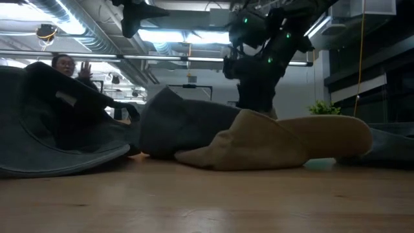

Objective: Pick & Place hat
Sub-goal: Put the middle gray cap into the orange bin

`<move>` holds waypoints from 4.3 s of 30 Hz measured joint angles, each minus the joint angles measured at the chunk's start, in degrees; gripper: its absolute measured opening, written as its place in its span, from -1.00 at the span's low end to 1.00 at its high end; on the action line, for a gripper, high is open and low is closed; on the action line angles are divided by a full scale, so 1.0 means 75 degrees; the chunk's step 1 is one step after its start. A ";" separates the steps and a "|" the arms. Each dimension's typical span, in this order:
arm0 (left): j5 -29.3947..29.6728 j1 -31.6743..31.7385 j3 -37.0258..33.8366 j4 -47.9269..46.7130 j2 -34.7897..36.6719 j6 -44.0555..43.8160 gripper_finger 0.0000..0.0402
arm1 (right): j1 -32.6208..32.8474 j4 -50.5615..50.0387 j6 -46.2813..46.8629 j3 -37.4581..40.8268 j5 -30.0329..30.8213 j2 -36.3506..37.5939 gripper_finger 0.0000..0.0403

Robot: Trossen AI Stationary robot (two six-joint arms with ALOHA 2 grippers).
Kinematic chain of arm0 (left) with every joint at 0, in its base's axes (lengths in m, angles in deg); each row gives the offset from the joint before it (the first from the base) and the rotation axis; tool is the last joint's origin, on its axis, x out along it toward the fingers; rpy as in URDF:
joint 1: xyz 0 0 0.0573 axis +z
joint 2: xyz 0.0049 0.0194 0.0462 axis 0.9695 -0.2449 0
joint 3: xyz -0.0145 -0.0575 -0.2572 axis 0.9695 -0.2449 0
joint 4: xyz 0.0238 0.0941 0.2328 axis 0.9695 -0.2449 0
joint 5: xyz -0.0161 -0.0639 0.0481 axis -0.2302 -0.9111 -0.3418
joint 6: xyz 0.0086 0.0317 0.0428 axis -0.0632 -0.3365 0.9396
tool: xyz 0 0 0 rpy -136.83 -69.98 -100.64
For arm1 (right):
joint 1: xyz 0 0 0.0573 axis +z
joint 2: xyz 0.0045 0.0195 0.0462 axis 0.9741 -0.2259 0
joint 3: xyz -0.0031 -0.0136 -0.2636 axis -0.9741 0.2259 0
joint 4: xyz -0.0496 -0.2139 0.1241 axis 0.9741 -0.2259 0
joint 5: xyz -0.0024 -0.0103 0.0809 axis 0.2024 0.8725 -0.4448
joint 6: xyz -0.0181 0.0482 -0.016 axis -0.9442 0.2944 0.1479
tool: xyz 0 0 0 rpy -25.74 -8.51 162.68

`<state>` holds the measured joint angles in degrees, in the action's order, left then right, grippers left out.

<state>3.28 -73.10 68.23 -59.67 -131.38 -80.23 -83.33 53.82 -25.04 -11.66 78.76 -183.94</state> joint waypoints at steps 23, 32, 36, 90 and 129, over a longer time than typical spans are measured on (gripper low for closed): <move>-0.0010 0.0003 0.0000 0.0003 0.0000 0.0298 -0.08 | 0.0003 -0.1109 -0.1383 -0.1743 0.0841 0.0700 -0.82; -0.0006 0.0003 0.0000 -0.0113 0.0000 0.0466 -0.08 | -0.0020 -0.1268 -0.0429 -0.1743 0.0005 -0.0007 -0.24; -0.0003 0.0003 0.0000 -0.0241 0.0000 0.0466 -0.08 | -0.0023 -0.1708 -0.0380 -0.1743 -0.0058 -0.0304 0.02; 0.0186 0.0003 0.0000 -0.0433 -0.0009 0.0399 -0.08 | 0.0629 0.1840 0.0172 0.1767 0.0489 0.0785 -0.19; 0.0187 0.0006 0.0000 -0.0452 -0.0009 0.0402 -0.08 | 0.0391 0.2516 0.0479 0.1688 0.0303 0.0282 -0.66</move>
<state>4.67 -73.06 68.23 -63.06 -131.45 -77.21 -80.41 72.69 -21.45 1.00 81.03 -181.83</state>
